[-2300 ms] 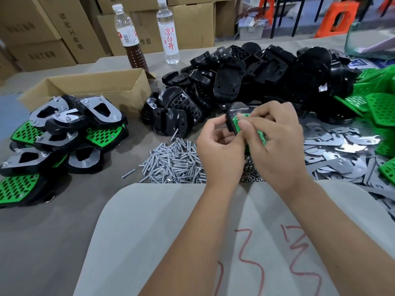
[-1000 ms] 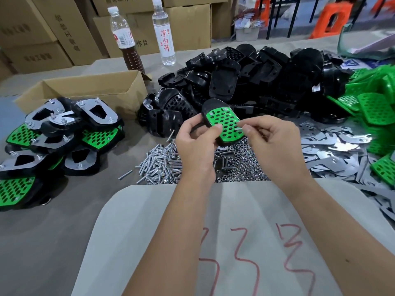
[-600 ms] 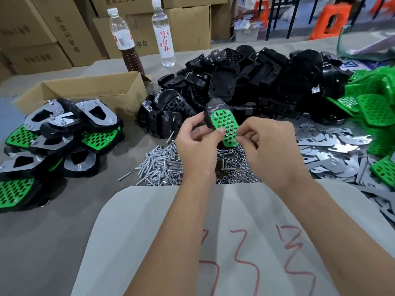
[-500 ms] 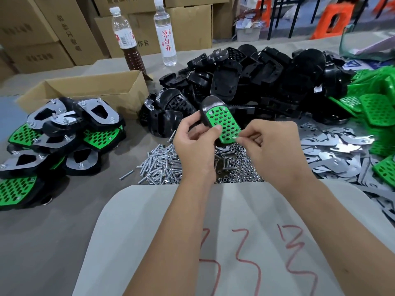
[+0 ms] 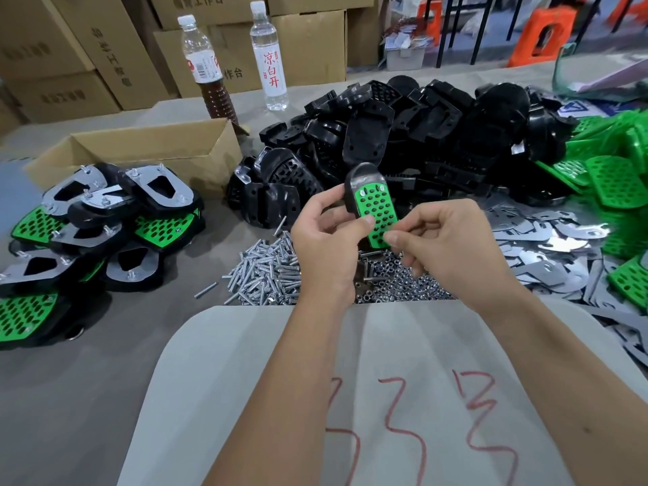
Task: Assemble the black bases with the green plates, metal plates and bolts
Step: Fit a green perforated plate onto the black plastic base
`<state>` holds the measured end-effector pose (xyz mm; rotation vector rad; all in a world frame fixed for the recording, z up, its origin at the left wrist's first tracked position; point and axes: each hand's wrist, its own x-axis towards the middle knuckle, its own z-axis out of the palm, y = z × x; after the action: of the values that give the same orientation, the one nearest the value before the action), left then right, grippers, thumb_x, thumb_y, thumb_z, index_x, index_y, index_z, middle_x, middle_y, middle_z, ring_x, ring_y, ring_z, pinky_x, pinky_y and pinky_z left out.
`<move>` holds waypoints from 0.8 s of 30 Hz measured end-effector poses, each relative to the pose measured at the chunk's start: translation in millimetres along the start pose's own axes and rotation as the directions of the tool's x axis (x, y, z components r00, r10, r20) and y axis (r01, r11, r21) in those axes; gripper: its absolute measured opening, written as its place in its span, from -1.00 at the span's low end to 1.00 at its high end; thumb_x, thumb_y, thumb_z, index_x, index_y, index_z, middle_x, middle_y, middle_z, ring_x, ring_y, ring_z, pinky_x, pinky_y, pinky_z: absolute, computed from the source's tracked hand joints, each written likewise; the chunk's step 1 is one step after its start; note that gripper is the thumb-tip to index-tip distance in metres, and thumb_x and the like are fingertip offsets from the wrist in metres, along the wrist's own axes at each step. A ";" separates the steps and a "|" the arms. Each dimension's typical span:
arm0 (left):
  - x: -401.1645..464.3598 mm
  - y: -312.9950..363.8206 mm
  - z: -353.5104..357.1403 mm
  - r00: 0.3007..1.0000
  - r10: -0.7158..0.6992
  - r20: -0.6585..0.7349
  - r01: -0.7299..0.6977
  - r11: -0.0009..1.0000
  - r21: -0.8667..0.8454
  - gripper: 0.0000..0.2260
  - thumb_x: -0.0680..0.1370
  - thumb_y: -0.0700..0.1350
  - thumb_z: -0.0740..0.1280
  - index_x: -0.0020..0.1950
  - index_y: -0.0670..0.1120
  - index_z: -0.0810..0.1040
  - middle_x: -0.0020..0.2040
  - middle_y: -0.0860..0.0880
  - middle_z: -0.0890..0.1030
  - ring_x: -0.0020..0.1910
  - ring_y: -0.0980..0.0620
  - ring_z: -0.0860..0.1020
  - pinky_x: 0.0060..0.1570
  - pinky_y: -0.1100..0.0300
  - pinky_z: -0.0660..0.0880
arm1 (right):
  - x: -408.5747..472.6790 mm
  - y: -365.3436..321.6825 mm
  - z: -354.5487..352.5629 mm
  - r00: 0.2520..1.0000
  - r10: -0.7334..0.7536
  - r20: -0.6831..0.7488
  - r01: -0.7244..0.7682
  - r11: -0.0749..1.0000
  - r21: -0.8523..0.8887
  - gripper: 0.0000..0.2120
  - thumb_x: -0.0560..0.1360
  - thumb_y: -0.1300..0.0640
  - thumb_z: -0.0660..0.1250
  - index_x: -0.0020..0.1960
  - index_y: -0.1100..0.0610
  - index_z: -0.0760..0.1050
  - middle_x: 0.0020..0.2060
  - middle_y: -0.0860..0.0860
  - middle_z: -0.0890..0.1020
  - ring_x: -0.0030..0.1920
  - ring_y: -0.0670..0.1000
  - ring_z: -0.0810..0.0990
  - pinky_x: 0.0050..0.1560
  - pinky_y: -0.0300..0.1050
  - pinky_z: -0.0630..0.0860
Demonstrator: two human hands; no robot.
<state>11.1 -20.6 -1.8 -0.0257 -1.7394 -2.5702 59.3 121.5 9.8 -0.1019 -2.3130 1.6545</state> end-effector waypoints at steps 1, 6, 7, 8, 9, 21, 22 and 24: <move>-0.6 0.3 0.2 1.000 -0.009 0.004 0.009 1.000 0.000 -0.59 0.43 -0.48 0.47 0.16 -0.07 0.65 -0.19 -0.07 0.74 -0.09 -0.11 0.74 -0.16 0.09 0.65 | 0.4 2.8 -0.3 1.000 0.005 0.006 -0.005 1.000 -0.013 -0.87 0.50 0.29 0.55 -0.20 0.15 0.69 -0.44 0.10 0.66 -0.53 -0.03 0.56 -0.49 -0.24 0.49; -0.6 2.1 1.2 0.998 -0.066 0.004 0.067 0.996 -0.062 -0.61 0.46 -0.48 0.44 0.18 -0.13 0.64 -0.06 -0.19 0.75 0.02 -0.21 0.74 -0.01 -0.08 0.69 | 0.7 6.3 -2.1 0.996 -0.001 0.085 -0.010 0.991 0.137 -0.86 0.50 0.27 0.56 -0.21 0.13 0.68 -0.42 0.09 0.66 -0.48 -0.03 0.56 -0.50 -0.24 0.46; -1.1 2.5 2.4 0.996 -0.086 -0.002 0.085 0.992 -0.089 -0.61 0.46 -0.49 0.43 0.21 -0.15 0.63 -0.01 -0.22 0.75 0.03 -0.21 0.74 0.01 -0.08 0.69 | 0.4 6.4 -1.3 0.998 0.007 0.066 -0.020 0.979 0.202 -0.87 0.49 0.23 0.57 -0.20 0.13 0.67 -0.41 0.09 0.64 -0.49 -0.04 0.53 -0.52 -0.25 0.42; -1.6 2.8 4.0 0.995 -0.104 -0.009 0.102 0.988 -0.113 -0.59 0.47 -0.49 0.43 0.25 -0.18 0.61 0.02 -0.25 0.74 0.05 -0.22 0.73 0.03 -0.09 0.68 | 0.6 7.0 -0.3 1.000 0.022 0.021 -0.027 0.968 0.249 -0.86 0.48 0.17 0.59 -0.18 0.13 0.65 -0.42 0.08 0.62 -0.50 -0.05 0.48 -0.54 -0.26 0.37; -2.3 3.0 5.0 0.993 -0.116 -0.015 0.113 0.985 -0.129 -0.58 0.47 -0.49 0.43 0.28 -0.21 0.60 0.05 -0.28 0.73 0.07 -0.23 0.72 0.07 -0.13 0.68 | 1.1 8.4 0.5 0.998 0.041 -0.043 -0.028 0.964 0.264 -0.81 0.46 0.11 0.61 -0.15 0.12 0.60 -0.43 0.06 0.59 -0.50 -0.05 0.43 -0.54 -0.26 0.33; -5.1 7.0 6.2 0.985 -0.171 0.017 0.171 0.961 -0.218 -0.66 0.52 -0.48 0.36 0.25 -0.25 0.59 -0.05 -0.17 0.74 -0.09 -0.10 0.74 -0.18 0.12 0.66 | 1.3 10.2 7.2 0.995 0.040 -0.089 -0.021 0.979 0.202 -0.79 0.53 0.13 0.55 0.01 0.20 0.56 -0.34 0.08 0.68 -0.50 0.00 0.53 -0.54 -0.16 0.49; -4.9 6.7 6.4 0.985 -0.172 0.009 0.170 0.963 -0.210 -0.68 0.52 -0.47 0.36 0.23 -0.23 0.59 -0.04 -0.16 0.74 -0.08 -0.10 0.74 -0.17 0.13 0.67 | 1.1 9.5 7.9 0.996 0.034 -0.086 -0.014 0.976 0.217 -0.82 0.54 0.15 0.53 0.02 0.20 0.57 -0.31 0.09 0.69 -0.48 0.00 0.56 -0.52 -0.14 0.52; -4.1 5.7 6.4 0.987 -0.162 -0.024 0.155 0.971 -0.185 -0.72 0.53 -0.45 0.38 0.19 -0.19 0.60 -0.03 -0.14 0.75 -0.01 -0.14 0.74 -0.10 0.08 0.69 | 0.8 7.5 8.8 0.999 0.034 -0.035 -0.022 0.951 0.308 -0.88 0.57 0.23 0.49 0.07 0.20 0.59 -0.22 0.11 0.72 -0.38 0.02 0.61 -0.41 -0.10 0.60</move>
<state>15.4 -16.8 5.7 0.1634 -1.5463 -2.8146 55.2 116.2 0.3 -0.1000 -2.0035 1.9852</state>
